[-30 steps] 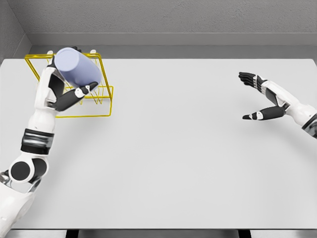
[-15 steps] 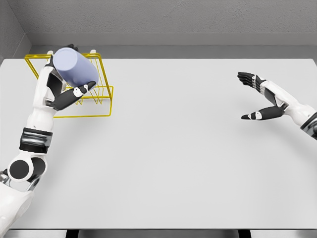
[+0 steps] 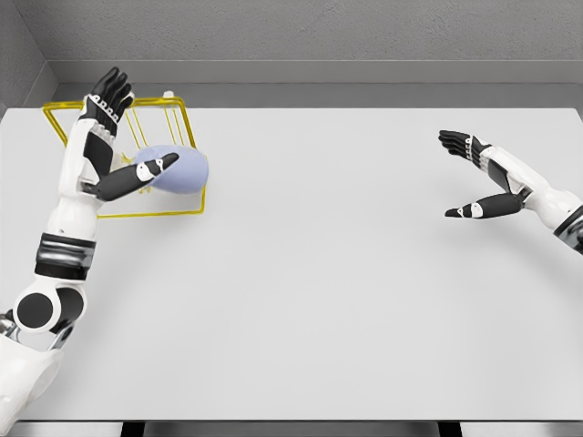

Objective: Place the cup on the cup holder with both arms

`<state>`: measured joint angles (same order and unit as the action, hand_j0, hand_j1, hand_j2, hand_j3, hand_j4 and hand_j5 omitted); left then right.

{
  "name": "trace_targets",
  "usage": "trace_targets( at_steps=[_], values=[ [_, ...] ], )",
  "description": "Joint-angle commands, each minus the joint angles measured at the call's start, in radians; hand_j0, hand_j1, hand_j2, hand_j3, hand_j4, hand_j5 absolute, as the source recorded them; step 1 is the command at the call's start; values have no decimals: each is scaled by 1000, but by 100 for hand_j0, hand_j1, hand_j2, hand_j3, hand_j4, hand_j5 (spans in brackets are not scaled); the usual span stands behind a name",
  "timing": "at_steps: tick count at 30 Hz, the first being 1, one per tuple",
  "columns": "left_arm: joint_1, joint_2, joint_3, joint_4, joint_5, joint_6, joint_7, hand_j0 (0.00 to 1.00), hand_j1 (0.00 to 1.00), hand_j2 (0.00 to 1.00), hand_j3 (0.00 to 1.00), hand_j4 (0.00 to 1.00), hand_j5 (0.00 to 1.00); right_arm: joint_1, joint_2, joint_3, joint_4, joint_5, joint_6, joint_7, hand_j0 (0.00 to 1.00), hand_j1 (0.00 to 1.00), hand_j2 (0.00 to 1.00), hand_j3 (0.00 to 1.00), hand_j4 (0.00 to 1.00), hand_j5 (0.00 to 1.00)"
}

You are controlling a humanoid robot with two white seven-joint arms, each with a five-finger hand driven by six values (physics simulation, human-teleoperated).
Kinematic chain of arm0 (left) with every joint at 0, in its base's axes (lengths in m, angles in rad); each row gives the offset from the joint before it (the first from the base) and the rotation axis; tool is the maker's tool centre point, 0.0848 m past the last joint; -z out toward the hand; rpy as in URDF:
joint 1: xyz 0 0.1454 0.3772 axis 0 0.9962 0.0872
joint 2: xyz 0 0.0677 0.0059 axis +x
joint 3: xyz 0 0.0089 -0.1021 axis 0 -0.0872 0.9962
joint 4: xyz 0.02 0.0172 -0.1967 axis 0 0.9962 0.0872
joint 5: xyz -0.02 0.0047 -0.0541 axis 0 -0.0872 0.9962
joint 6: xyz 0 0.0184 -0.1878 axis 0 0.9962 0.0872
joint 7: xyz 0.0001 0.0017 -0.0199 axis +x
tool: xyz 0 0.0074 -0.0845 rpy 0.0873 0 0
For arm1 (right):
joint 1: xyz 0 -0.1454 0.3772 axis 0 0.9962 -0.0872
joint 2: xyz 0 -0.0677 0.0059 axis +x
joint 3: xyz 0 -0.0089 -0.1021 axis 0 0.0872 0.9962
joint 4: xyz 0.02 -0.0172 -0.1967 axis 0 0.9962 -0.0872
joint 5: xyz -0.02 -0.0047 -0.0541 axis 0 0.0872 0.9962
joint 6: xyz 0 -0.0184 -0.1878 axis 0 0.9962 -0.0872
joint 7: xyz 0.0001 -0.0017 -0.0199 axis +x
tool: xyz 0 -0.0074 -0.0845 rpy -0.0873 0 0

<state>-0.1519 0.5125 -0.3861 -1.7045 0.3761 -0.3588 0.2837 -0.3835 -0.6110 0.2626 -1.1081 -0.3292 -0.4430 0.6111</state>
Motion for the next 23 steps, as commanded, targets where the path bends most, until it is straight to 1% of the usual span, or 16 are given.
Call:
trace_targets(
  at_steps=[1, 2, 6, 9, 10, 11, 14, 15, 16, 18, 20, 23],
  values=[
    [0, 0, 1, -6, -2, -2, 0, 100, 100, 100, 100, 100, 100, 0, -1, 0, 1, -8, 1, 0, 100, 100, 100, 100, 100, 100],
    [3, 0, 13, -7, -2, -3, 0, 100, 100, 100, 100, 100, 100, 0, -1, 0, 1, -7, 1, 0, 100, 100, 100, 100, 100, 100],
    [3, 0, 21, -10, -2, -9, -1, 100, 100, 100, 100, 100, 100, 0, -1, 0, -1, -7, 1, 0, 100, 100, 100, 100, 100, 100],
    [15, 1, 58, -20, -11, -29, -3, 100, 100, 100, 100, 100, 100, 0, 0, 4, -1, -7, 1, 0, 100, 100, 100, 100, 100, 100],
    [23, 4, 67, -21, -14, -60, 3, 100, 100, 100, 100, 100, 100, 0, 0, 6, -1, -7, 1, 0, 100, 100, 100, 100, 100, 100],
    [43, 4, 84, -24, -13, -71, 5, 100, 100, 100, 100, 100, 100, 0, 0, 6, -1, -7, 1, 0, 100, 100, 100, 100, 100, 100],
    [74, 17, 87, -30, -19, -69, 5, 100, 100, 100, 100, 100, 100, -2, 0, 6, -1, -8, 3, 0, 100, 100, 100, 100, 100, 100],
    [81, 17, 102, -32, -19, -72, 6, 100, 100, 100, 100, 100, 100, -2, 0, 7, -1, -7, 3, 0, 100, 100, 100, 100, 100, 100],
    [101, 17, 122, -32, -17, -83, 6, 100, 100, 100, 100, 100, 100, -2, 0, 7, -1, -8, 3, 0, 100, 100, 100, 100, 100, 100],
    [123, 23, 144, -35, -17, -114, 9, 100, 100, 100, 100, 100, 100, -2, 0, 7, -1, -8, 3, 0, 100, 100, 100, 100, 100, 100],
    [163, 29, 153, -57, -13, -127, 29, 100, 100, 100, 100, 100, 100, -2, 0, 7, -1, -8, 3, 0, 100, 100, 100, 100, 100, 100],
    [172, 32, 159, -57, -14, -132, 46, 100, 100, 100, 100, 100, 100, -2, 0, 7, -1, -8, 3, 0, 100, 100, 100, 100, 100, 100]
  ],
)
